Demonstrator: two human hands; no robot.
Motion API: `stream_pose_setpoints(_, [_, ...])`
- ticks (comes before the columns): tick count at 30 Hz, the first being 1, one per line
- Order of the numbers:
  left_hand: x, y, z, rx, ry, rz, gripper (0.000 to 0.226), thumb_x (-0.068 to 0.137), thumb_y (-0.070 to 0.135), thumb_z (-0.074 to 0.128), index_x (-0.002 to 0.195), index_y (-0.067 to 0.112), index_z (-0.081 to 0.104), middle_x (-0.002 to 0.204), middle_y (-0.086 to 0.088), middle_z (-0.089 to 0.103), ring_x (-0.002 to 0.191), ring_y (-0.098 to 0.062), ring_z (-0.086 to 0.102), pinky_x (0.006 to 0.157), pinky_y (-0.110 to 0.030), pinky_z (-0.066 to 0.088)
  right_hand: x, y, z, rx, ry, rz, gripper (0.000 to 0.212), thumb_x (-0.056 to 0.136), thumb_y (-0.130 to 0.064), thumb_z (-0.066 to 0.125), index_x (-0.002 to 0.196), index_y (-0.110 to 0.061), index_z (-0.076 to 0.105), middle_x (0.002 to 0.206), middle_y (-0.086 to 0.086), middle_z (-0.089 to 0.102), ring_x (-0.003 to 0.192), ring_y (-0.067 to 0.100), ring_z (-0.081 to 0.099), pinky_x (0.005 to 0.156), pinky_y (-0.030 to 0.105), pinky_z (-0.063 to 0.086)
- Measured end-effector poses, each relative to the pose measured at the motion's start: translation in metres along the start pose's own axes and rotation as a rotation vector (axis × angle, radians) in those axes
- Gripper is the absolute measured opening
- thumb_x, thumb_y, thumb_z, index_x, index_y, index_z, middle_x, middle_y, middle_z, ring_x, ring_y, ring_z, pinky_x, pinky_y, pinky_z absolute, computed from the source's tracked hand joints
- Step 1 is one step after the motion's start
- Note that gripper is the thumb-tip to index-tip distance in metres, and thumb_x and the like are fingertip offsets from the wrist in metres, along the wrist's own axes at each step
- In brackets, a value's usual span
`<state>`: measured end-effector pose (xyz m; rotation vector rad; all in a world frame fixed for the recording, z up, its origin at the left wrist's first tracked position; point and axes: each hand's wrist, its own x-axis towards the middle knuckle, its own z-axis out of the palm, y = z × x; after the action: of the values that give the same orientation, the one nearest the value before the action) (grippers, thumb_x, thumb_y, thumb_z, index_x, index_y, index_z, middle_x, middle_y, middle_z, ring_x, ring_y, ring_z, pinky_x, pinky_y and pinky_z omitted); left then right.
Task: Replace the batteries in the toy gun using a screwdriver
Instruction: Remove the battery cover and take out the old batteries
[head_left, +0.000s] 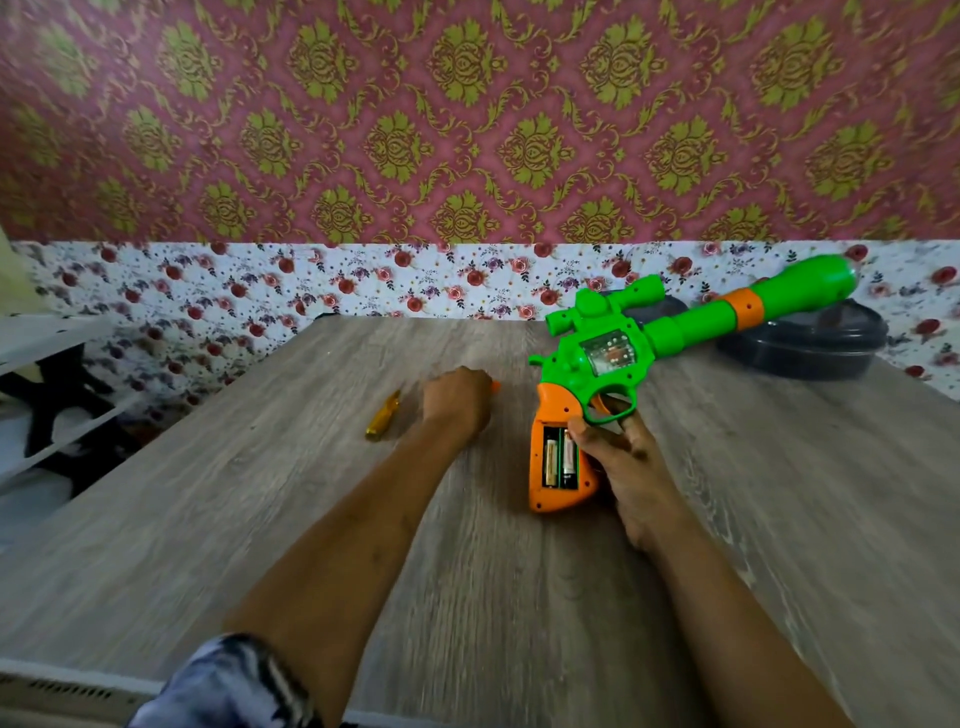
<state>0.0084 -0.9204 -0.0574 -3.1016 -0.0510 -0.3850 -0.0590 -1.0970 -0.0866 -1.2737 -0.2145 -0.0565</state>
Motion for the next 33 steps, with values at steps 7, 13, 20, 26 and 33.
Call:
stream_pose_setpoints(7, [-0.013, -0.049, -0.021, -0.428, 0.099, -0.162, 0.035, 0.091, 0.021, 0.051, 0.124, 0.013, 0.06, 0.129, -0.012, 0.058, 0.115, -0.03, 0.055, 0.093, -0.037, 0.048, -0.004, -0.004, 0.003, 0.027, -0.038, -0.026, 0.038, 0.074, -0.016, 0.067, 0.111, -0.023, 0.058, 0.104, -0.001, 0.069, 0.101, 0.018, 0.062, 0.096, 0.043, 0.048])
stream_pose_setpoints(13, [-0.054, -0.087, -0.022, -0.315, 0.041, -0.343, 0.048, 0.083, 0.039, 0.063, 0.126, 0.02, 0.056, 0.124, -0.008, 0.06, 0.111, -0.027, 0.058, 0.089, -0.036, 0.051, -0.005, -0.006, 0.0, -0.005, -0.073, -0.022, 0.083, 0.031, -0.058, 0.086, 0.105, -0.028, 0.062, 0.096, -0.006, 0.073, 0.089, 0.01, 0.068, 0.08, 0.031, 0.056])
stream_pose_setpoints(20, [-0.067, -0.088, -0.016, -0.472, 0.109, -0.471, 0.02, 0.084, 0.022, 0.062, 0.096, 0.007, 0.068, 0.098, -0.014, 0.068, 0.089, -0.029, 0.064, 0.075, -0.036, 0.054, -0.013, -0.012, 0.005, 0.03, -0.065, -0.019, 0.032, 0.075, -0.017, 0.069, 0.105, -0.024, 0.061, 0.091, -0.01, 0.073, 0.088, 0.01, 0.066, 0.097, 0.046, 0.047])
stream_pose_setpoints(26, [-0.072, -0.09, -0.028, -0.968, 0.589, -0.488, 0.008, 0.079, 0.015, 0.07, 0.084, 0.011, 0.064, 0.079, -0.001, 0.063, 0.078, -0.022, 0.062, 0.075, -0.037, 0.054, -0.006, -0.008, 0.006, 0.075, 0.02, -0.014, 0.031, 0.08, 0.001, 0.058, 0.103, -0.02, 0.061, 0.088, -0.008, 0.072, 0.086, 0.012, 0.065, 0.095, 0.044, 0.046])
stream_pose_setpoints(33, [-0.106, -0.029, -0.065, -1.307, 0.796, 0.071, 0.008, 0.093, 0.028, 0.052, 0.097, 0.023, 0.058, 0.087, 0.011, 0.066, 0.077, -0.005, 0.065, 0.069, -0.028, 0.056, -0.003, -0.006, 0.006, 0.094, 0.027, 0.009, 0.043, 0.076, -0.01, 0.065, 0.117, -0.018, 0.056, 0.108, 0.005, 0.066, 0.101, 0.025, 0.061, 0.091, 0.041, 0.05])
